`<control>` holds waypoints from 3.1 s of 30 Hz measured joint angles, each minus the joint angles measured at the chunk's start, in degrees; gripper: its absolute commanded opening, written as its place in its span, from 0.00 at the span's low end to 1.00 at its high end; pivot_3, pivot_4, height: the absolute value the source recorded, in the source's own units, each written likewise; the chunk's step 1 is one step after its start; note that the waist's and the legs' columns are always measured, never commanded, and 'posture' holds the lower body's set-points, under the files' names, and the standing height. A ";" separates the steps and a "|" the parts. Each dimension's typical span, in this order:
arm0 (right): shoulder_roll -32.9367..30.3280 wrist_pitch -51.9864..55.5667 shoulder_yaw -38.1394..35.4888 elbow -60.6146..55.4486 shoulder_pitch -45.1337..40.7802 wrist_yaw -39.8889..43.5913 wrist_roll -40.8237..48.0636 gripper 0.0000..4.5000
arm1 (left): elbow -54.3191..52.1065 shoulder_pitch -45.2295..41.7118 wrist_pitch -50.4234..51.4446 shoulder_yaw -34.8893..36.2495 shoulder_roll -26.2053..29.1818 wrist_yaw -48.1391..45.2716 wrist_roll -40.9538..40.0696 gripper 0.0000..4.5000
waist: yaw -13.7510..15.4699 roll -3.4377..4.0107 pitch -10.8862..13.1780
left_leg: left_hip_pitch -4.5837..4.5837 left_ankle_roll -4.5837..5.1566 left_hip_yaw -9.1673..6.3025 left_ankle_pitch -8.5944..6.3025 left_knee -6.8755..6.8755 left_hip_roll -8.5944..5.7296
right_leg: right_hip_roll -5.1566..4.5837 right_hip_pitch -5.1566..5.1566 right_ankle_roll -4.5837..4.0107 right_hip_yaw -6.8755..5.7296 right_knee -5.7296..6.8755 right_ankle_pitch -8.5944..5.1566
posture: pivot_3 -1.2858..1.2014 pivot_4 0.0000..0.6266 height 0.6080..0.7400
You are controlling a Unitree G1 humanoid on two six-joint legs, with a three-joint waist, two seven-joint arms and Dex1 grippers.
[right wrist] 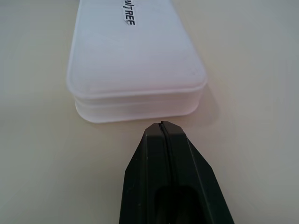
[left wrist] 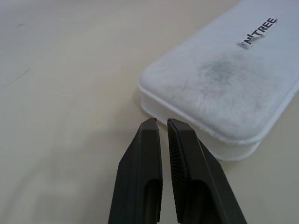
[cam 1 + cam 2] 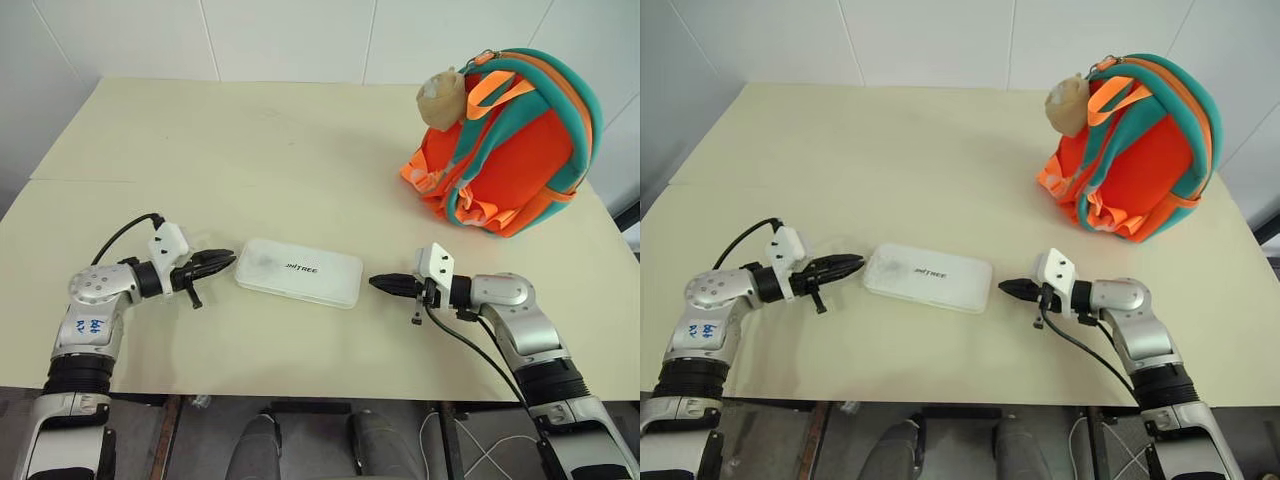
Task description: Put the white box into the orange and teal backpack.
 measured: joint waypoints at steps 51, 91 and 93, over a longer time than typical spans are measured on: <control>0.66 0.31 -0.31 3.28 -2.78 0.51 -1.24 0.00 | -7.86 3.32 12.00 -0.56 -3.49 7.56 -0.21 0.09 | 0.04 0.00 -0.01 | 0.03 0.00 -0.03 0.01 0.07 -0.03 | -0.03 0.10 0.06 -0.02 -0.03 0.03 | 0.52 0.24 1.00; -9.71 17.57 -0.68 0.93 -8.41 11.43 4.76 1.00 | -12.49 1.17 57.15 4.77 4.45 0.89 -17.89 0.99 | -0.04 0.04 0.00 | 0.02 0.00 -0.05 0.00 0.06 -0.04 | -0.03 0.11 0.05 -0.02 -0.08 0.03 | 0.52 0.24 1.00; -9.46 18.29 -0.10 0.37 -8.39 11.25 4.51 1.00 | -12.36 0.26 60.86 5.65 3.60 2.21 -19.32 0.99 | 0.15 0.04 0.00 | 0.00 0.00 -0.06 0.00 0.06 -0.05 | -0.06 0.11 0.06 -0.03 -0.12 0.03 | 0.52 0.24 1.00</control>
